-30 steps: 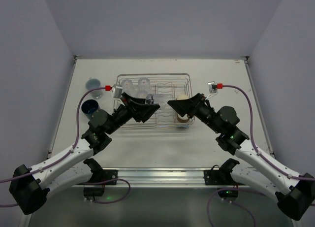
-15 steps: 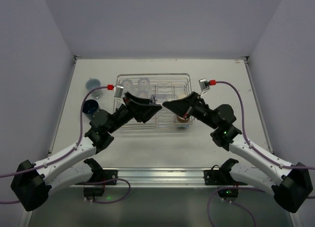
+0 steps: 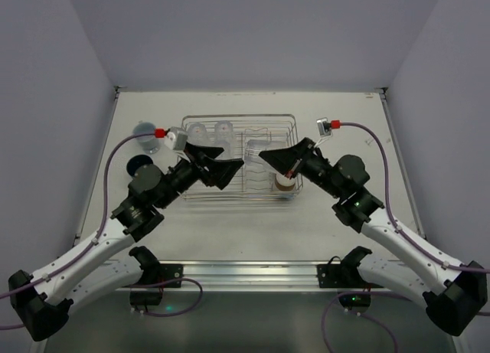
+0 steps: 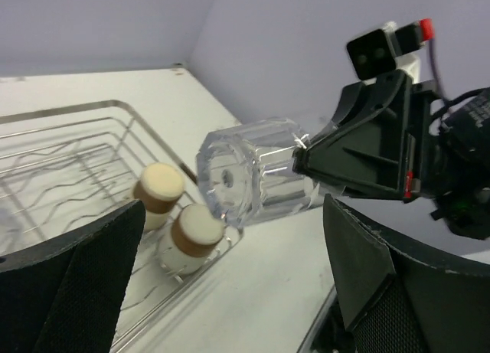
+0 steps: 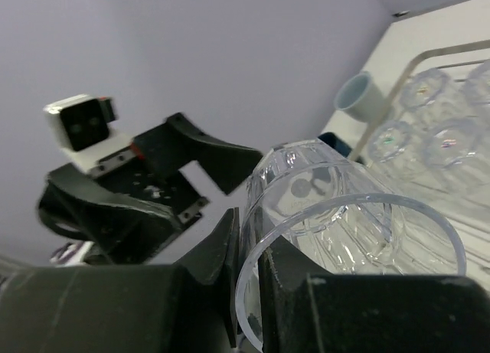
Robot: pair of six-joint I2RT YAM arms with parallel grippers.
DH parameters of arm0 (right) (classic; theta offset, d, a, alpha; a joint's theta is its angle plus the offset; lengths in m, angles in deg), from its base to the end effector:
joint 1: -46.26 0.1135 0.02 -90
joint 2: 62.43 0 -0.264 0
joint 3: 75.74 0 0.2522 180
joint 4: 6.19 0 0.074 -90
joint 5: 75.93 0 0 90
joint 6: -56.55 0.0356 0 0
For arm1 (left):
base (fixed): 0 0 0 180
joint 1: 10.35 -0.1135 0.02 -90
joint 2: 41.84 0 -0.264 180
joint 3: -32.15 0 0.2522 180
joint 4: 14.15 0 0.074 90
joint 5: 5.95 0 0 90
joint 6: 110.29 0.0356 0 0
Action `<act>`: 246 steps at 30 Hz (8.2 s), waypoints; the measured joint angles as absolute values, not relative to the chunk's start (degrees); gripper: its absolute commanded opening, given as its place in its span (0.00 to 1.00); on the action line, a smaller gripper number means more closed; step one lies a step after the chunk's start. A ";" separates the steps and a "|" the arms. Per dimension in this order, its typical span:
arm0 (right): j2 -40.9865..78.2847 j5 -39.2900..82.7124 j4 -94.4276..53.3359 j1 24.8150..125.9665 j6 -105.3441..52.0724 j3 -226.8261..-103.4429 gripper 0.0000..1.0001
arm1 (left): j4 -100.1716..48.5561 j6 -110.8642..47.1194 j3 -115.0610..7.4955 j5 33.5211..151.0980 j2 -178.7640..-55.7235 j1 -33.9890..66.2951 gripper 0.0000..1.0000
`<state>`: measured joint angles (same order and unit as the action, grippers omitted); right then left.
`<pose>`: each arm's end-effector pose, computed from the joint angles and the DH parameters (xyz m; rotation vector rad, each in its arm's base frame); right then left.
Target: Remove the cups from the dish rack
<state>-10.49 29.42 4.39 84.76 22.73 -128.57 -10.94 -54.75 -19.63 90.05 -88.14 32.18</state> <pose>0.1629 0.1416 0.3468 -0.0142 1.5663 1.5314 0.1425 -0.1358 0.3450 0.2003 1.5157 -1.1687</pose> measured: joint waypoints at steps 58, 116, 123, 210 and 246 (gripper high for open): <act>59.13 9.14 -65.45 55.56 -21.16 -194.53 0.80 | -55.88 -33.31 -37.29 64.28 -97.39 28.29 1.00; -0.19 33.12 -30.58 59.26 -6.05 -145.40 0.80 | -47.07 -37.72 -51.35 73.94 -138.78 21.18 0.34; -5.22 33.71 -24.49 64.33 -1.13 -140.50 0.82 | -46.04 -39.54 -50.87 79.47 -128.03 21.31 0.33; 51.72 3.81 -76.02 58.58 -25.99 -201.64 0.00 | -49.41 -34.16 -26.80 82.44 -87.49 23.13 1.00; 56.13 7.15 -71.74 57.33 -26.82 -201.70 0.54 | -49.52 -34.51 -26.72 80.82 -93.96 21.12 1.00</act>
<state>56.13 7.15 -71.74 57.33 -26.82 -201.70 -49.52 -34.51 -26.72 80.82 -93.96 21.12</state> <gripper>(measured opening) 0.533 0.997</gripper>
